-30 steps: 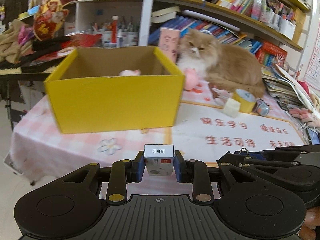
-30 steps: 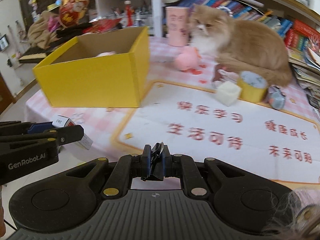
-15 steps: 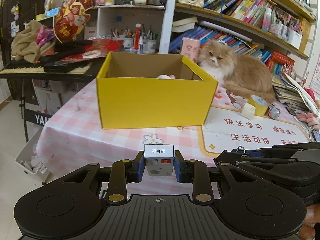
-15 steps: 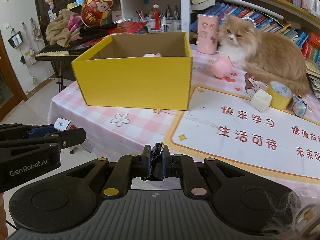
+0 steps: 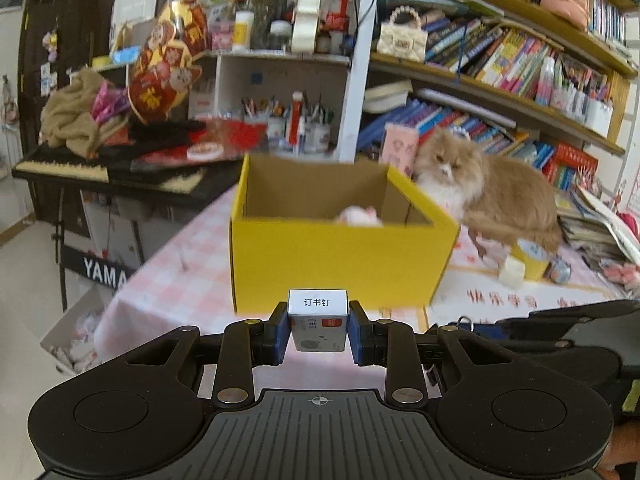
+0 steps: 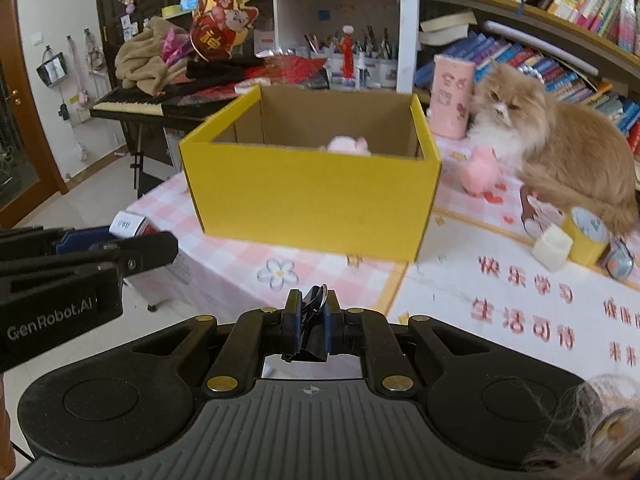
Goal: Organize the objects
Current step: 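Carry staples box in left tool while right tool carries binder clip over yellow box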
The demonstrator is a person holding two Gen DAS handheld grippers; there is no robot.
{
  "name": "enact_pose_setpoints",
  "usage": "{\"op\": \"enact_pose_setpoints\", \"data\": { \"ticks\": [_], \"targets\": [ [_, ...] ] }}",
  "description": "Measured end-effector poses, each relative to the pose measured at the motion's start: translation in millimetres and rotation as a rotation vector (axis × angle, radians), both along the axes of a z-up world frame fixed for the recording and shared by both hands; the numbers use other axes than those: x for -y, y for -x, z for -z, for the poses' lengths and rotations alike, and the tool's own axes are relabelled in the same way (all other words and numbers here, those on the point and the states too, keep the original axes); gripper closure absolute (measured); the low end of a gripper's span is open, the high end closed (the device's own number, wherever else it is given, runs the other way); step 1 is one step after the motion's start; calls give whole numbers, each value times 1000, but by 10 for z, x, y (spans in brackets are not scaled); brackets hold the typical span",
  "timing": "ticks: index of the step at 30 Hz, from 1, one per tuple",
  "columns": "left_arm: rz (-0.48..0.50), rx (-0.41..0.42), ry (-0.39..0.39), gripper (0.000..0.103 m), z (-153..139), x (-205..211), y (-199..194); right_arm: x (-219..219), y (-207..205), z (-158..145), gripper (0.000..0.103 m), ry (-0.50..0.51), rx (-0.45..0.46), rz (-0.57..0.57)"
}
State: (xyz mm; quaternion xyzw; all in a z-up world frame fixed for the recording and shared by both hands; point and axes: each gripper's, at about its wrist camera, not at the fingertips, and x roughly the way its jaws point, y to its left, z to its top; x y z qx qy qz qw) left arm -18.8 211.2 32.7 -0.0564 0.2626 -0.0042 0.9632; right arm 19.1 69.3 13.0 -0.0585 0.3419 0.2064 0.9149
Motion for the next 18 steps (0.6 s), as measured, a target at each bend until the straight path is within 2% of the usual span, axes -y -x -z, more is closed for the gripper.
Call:
{"op": "enact_pose_setpoints", "data": {
  "ticks": [3,7,11,13,18],
  "targets": [
    [-2,48,0,75,-139,-26,-131,-29,-141,-138,93,-20,33,-1],
    [-17,114,18,75,-339,-58,-415,-29,-377,-419,93,-48,132,0],
    [-57,168,-12,75,-467,-36,-801,14,-725,-667,93,-82,207,-6],
    [-73,150,-36,75,-439,-10,-989,15,-934,-736,93,-92,230,-16],
    [-77,24,-74,75,-159,60,-1457,-77,-1504,-764,93,-96,223,-58]
  ]
}}
